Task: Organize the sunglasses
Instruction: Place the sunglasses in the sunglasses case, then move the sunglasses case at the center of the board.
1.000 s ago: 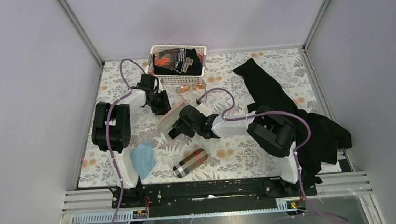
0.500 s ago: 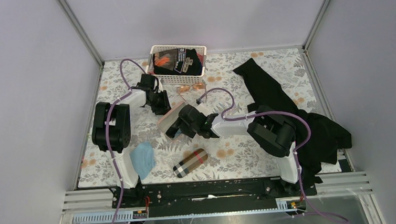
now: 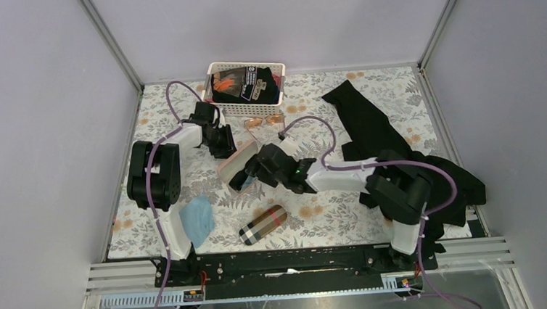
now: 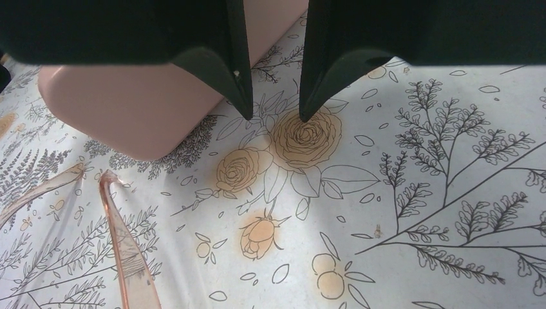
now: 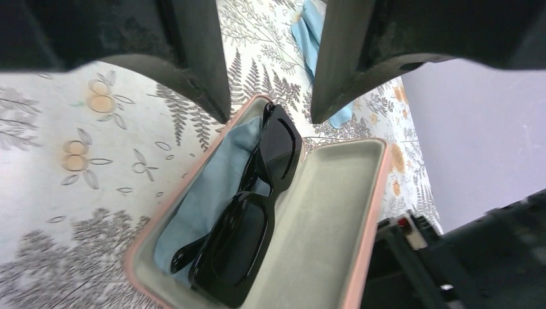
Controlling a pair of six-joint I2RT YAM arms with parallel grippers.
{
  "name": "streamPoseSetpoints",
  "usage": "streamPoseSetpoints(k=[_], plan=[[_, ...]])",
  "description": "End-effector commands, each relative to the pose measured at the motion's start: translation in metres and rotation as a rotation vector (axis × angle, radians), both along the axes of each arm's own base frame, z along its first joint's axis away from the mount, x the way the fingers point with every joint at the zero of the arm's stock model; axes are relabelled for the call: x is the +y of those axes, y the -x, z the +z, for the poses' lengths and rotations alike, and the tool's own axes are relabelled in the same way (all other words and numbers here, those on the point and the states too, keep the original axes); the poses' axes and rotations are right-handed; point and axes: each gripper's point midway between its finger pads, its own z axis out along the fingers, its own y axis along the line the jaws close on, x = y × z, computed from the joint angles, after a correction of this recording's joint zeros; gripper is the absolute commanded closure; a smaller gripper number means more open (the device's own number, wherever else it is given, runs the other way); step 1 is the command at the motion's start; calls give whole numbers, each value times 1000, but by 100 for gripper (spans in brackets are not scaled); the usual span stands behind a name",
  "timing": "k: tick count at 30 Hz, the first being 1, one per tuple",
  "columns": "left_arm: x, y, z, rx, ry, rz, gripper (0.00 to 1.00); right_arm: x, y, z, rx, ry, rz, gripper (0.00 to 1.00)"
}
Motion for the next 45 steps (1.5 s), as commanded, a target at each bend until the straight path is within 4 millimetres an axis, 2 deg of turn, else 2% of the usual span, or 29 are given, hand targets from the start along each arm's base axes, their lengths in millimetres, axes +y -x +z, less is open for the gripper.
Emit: streamPoseSetpoints(k=[1,4,6,8,9,12,16,22,27,34,40,45], plan=[[0,-5,14,-43,-21,-13,63,-31,-11,45,-194,20,-41,48],[1,-6,20,-61,-23,-10,63,-56,-11,36,-190,55,-46,61],[2,-7,25,-76,-29,-6,63,-70,-8,24,-150,56,-39,75],[2,-9,30,-90,-26,-4,63,-80,-5,13,-112,44,-22,85],[2,-10,33,-96,-21,-4,63,-82,-4,10,-105,41,-6,87],[2,-12,40,-108,-16,2,63,-79,0,2,-76,50,56,89],[3,-15,50,-117,15,17,63,-63,0,-7,-23,46,137,92],[2,-3,59,-120,39,9,63,-44,-9,-22,42,29,220,92],[9,10,53,-99,24,18,63,-36,-20,-32,57,41,246,92],[10,28,47,-67,35,18,63,-39,-46,-49,70,67,262,91],[7,44,51,-63,61,9,63,-36,-80,-38,2,56,304,88],[15,48,57,-81,32,40,63,-42,-79,-24,-34,63,330,87]])
